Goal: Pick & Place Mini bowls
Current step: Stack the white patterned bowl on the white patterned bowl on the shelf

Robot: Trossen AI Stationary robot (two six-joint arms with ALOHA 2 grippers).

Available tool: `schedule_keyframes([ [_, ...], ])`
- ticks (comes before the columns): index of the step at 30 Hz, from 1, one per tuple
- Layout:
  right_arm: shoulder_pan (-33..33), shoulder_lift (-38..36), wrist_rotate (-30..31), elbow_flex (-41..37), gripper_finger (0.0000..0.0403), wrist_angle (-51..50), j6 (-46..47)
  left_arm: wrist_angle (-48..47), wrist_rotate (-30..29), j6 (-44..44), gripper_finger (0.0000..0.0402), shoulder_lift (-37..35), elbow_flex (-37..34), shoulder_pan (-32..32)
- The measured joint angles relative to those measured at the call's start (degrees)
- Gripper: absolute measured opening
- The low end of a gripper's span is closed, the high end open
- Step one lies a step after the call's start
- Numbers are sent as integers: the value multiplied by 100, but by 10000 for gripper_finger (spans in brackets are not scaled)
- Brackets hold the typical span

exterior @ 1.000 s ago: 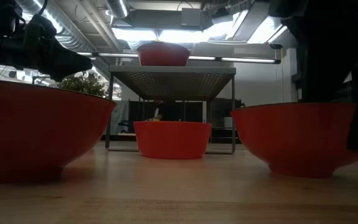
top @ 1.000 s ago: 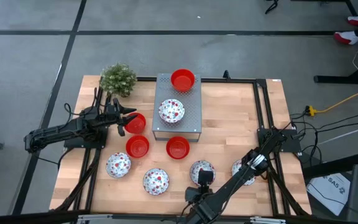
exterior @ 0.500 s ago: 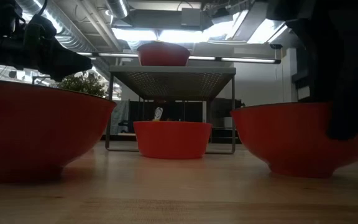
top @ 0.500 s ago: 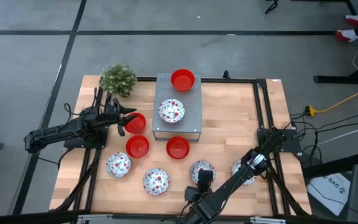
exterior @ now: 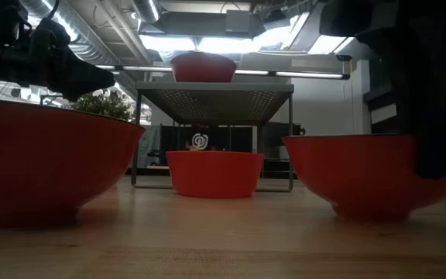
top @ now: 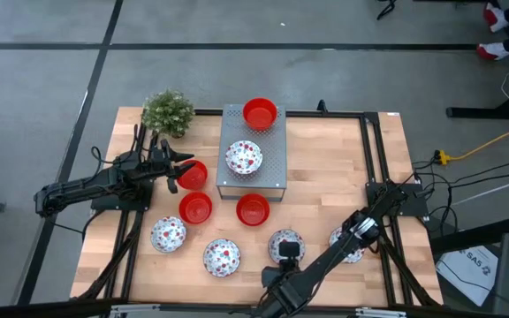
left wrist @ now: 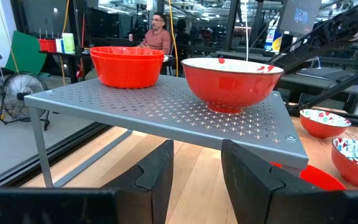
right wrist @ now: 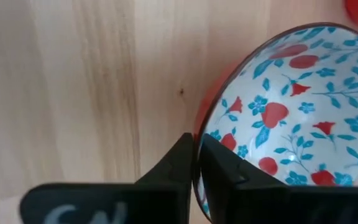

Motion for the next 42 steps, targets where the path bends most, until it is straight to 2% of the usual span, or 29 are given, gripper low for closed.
schedule_keyframes([
  [5,-22,-15,-49,4,11,-25,-163,0,1,-1,130,-2,0,-1],
  [11,-21,-115,-277,4,21,56,-348,0,1,1,130,0,0,0],
  [15,-37,-279,-388,0,10,58,-455,0,0,1,130,-1,0,1],
  [25,-190,-602,-870,0,10,392,-500,2,-1,1,130,0,0,1],
  [42,-377,-1536,-788,0,10,589,-619,2,1,1,130,-2,-1,1],
])
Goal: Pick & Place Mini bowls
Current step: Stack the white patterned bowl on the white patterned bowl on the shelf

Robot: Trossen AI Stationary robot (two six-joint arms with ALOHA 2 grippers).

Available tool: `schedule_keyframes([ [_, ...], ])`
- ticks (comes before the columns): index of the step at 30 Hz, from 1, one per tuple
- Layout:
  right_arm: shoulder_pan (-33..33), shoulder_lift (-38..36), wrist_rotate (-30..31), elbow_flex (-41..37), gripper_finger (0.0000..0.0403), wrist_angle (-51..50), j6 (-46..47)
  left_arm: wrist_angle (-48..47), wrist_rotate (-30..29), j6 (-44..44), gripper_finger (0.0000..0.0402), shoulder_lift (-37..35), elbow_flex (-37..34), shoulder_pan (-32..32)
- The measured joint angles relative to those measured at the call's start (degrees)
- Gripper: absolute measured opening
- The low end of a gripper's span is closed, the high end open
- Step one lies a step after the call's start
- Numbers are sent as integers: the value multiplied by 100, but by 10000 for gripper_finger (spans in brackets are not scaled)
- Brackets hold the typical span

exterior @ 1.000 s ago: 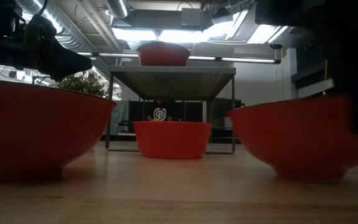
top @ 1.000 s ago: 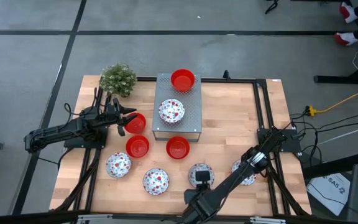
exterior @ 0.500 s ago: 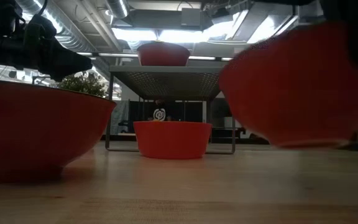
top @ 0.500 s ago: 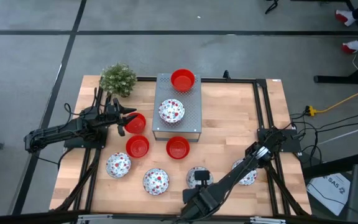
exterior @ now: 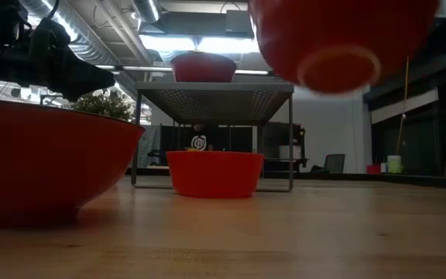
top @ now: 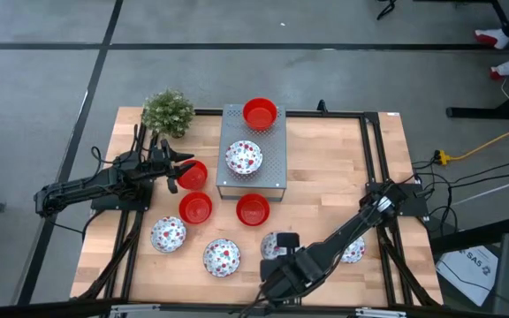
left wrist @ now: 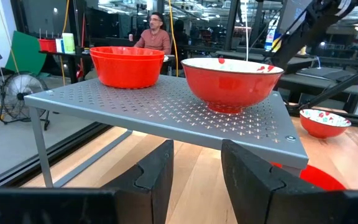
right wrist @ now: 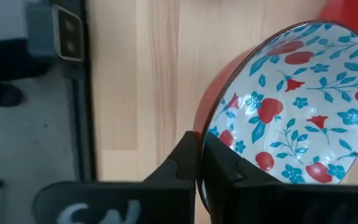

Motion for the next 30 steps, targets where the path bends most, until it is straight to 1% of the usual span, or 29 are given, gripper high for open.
schedule_keyframes([
  [2,-31,-143,44,0,10,64,-55,0,-2,0,130,2,1,0],
  [7,-162,-455,382,0,10,141,-191,0,0,-2,130,0,0,-1],
  [13,-383,-779,758,0,10,149,-578,0,-1,-1,130,0,-1,-1],
  [21,-792,-1037,1207,0,10,320,-1691,0,0,0,130,0,-1,0],
  [30,-1362,-1046,1209,464,10,600,-3139,0,-2,0,130,0,-2,0],
])
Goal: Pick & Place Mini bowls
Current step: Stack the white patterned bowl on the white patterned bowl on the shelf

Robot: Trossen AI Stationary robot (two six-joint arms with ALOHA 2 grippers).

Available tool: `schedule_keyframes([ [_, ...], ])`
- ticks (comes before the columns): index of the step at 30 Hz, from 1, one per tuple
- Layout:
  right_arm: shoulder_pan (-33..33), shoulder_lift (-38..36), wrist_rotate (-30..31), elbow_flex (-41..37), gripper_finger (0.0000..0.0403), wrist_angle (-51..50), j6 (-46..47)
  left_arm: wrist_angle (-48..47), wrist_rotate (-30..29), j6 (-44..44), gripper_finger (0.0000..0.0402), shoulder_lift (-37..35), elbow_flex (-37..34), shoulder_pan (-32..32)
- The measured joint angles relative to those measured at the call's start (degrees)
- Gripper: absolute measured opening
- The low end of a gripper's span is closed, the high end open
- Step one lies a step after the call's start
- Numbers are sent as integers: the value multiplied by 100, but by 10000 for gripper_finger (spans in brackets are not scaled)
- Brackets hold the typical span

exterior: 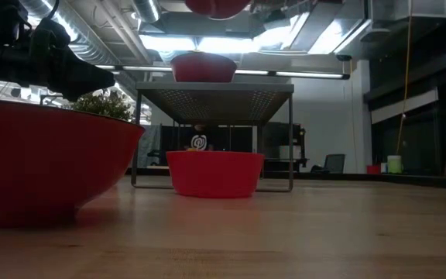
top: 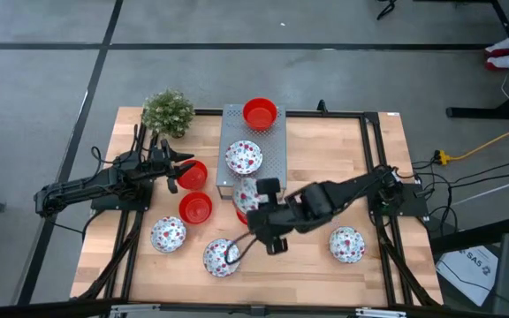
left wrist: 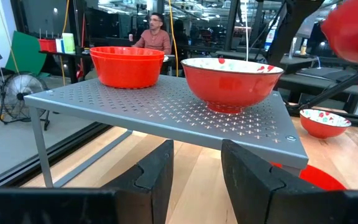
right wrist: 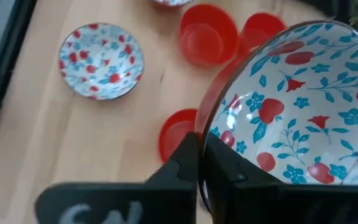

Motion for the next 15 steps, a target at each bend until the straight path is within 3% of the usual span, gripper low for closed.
schedule_keyframes([
  [15,-1019,-101,-64,47,10,809,-1396,0,0,-1,130,2,0,-1],
])
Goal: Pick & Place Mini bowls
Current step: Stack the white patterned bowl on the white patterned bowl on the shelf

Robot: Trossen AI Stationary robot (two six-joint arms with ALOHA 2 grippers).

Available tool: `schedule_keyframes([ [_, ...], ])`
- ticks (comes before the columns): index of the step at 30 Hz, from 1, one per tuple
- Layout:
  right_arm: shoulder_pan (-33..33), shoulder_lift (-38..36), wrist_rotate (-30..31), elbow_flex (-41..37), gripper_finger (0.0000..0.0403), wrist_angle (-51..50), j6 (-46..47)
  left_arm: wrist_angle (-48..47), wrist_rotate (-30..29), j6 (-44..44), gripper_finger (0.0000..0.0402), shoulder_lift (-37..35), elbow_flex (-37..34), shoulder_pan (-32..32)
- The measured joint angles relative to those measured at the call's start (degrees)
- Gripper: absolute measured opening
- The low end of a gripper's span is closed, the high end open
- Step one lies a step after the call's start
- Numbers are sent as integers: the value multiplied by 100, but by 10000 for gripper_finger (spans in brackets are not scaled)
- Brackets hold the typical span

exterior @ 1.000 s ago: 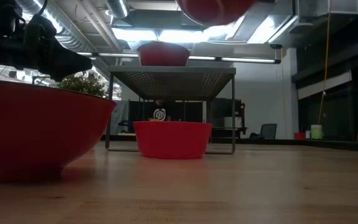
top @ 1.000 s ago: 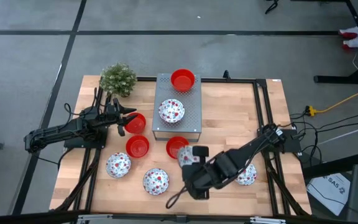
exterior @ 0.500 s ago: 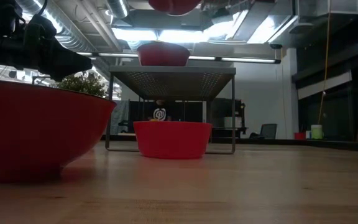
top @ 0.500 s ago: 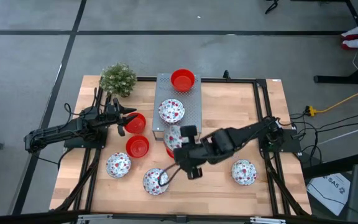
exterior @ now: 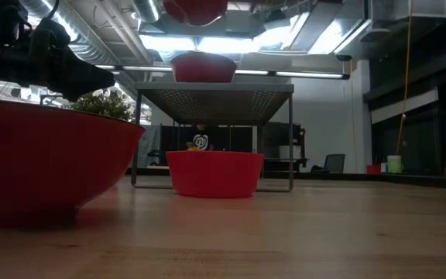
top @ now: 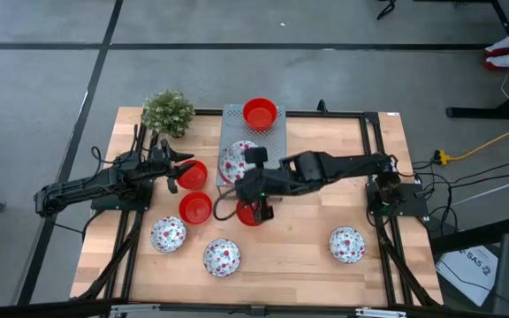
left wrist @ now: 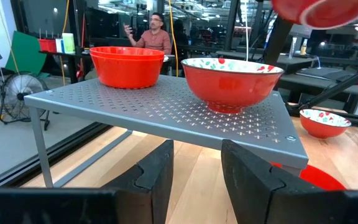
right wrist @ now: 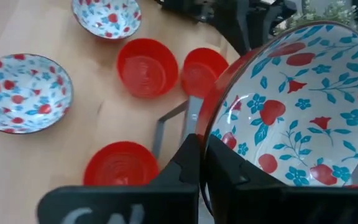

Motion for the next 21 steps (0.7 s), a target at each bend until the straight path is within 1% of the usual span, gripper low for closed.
schedule_keyframes([
  [7,-423,0,-35,0,10,37,-148,0,0,0,130,0,0,0],
  [11,-671,0,-371,-23,10,-71,-98,0,1,0,130,-2,0,0],
  [15,-867,2,-583,-254,10,-139,-85,0,0,1,130,-2,0,1],
  [21,-990,2,-672,-598,10,-143,-83,0,2,0,130,-1,0,0],
])
